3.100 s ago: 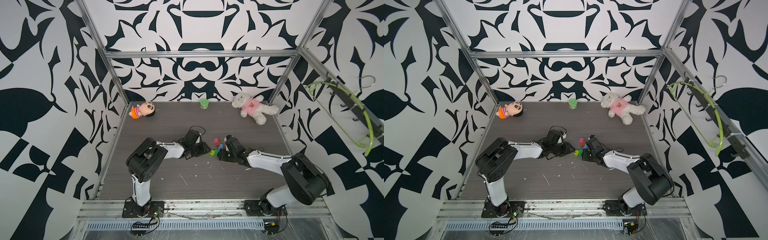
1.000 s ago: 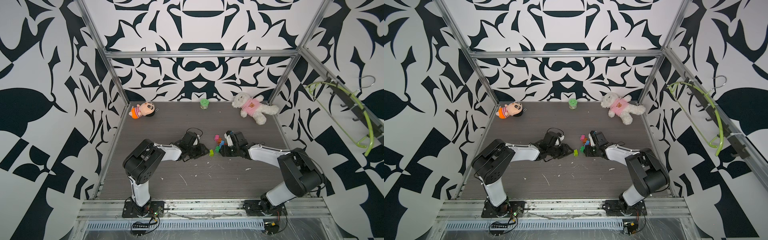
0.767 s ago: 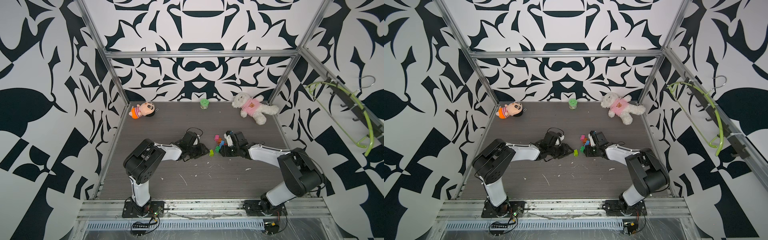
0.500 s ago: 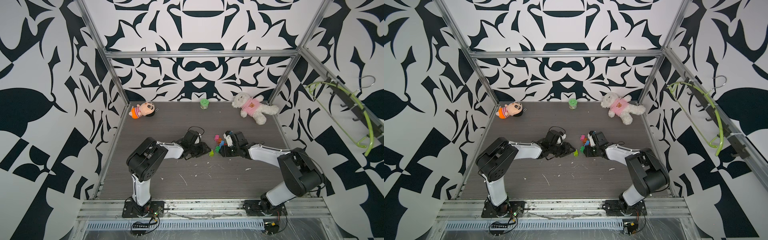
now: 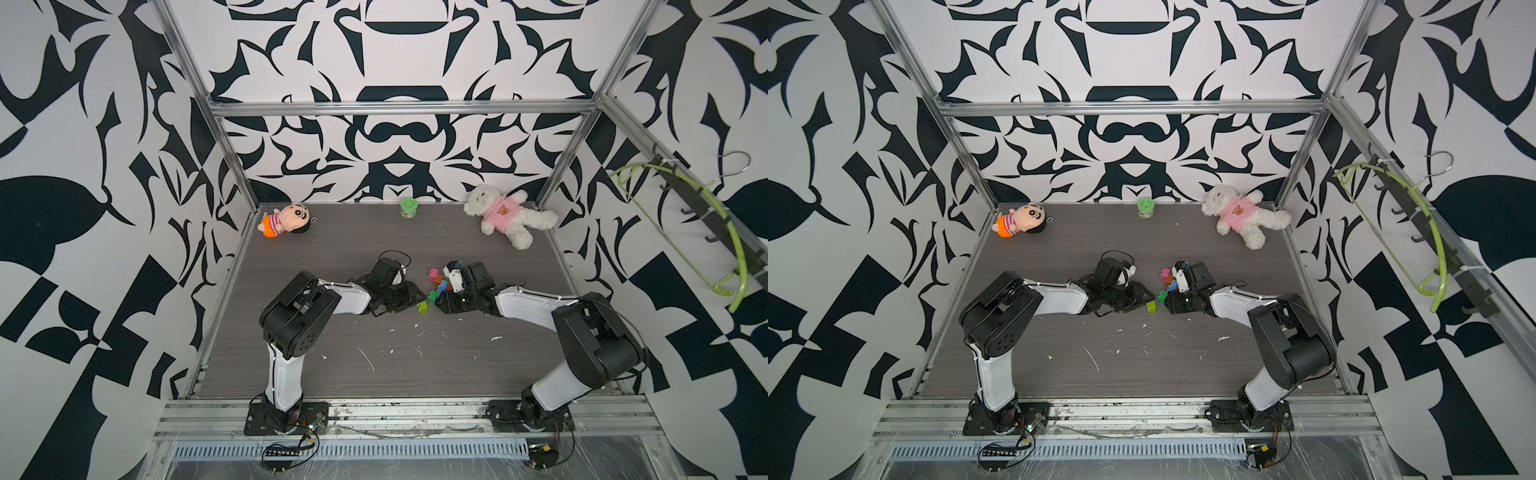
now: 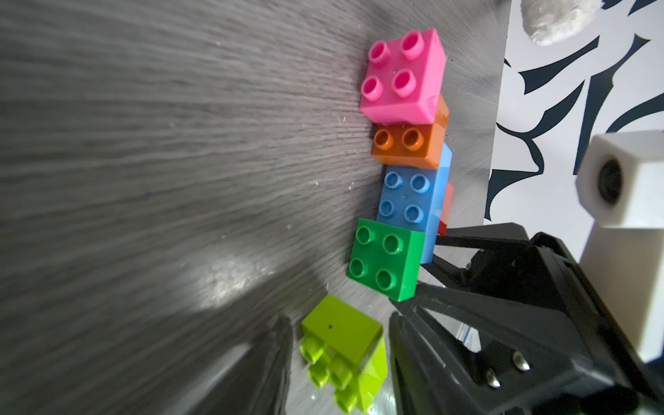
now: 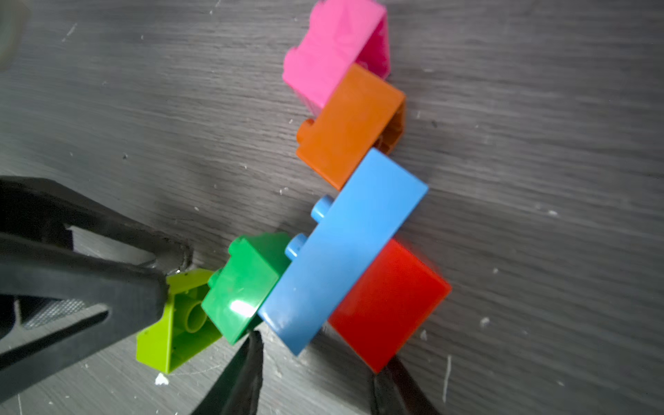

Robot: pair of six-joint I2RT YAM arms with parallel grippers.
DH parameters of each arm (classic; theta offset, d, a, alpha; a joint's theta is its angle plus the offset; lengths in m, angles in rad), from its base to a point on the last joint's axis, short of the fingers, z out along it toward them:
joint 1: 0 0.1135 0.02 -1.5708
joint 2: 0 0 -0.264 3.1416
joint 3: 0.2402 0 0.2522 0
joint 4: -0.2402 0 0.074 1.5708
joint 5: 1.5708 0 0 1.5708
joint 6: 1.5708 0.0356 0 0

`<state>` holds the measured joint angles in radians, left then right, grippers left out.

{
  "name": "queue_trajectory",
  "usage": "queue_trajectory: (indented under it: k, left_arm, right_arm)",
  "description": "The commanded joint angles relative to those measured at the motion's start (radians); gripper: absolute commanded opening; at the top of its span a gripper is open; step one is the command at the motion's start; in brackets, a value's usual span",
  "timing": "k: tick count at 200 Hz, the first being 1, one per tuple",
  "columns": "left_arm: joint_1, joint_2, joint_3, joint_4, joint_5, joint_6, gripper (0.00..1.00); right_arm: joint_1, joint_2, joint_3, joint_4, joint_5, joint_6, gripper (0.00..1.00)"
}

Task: Assemble the letter v with lego
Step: Adjust the lego brick at the center of the board.

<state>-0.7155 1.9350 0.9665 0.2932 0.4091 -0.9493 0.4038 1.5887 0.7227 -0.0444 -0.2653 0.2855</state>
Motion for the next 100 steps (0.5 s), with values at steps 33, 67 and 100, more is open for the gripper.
queue_trajectory:
  k: [33,67,100]
  left_arm:
    - [-0.001,0.023,-0.073,0.032,0.008,-0.108,0.53]
    - [-0.002,0.029,-0.1,0.154,0.036,-0.176,0.53]
    - [0.004,-0.06,-0.128,0.073,-0.033,-0.14,0.62]
  right_arm:
    - [-0.082,-0.078,-0.019,-0.13,-0.001,0.049,0.51]
    - [-0.114,-0.121,-0.022,-0.135,-0.065,0.103,0.54]
    - [-0.203,-0.159,-0.021,-0.004,-0.183,0.254,0.64]
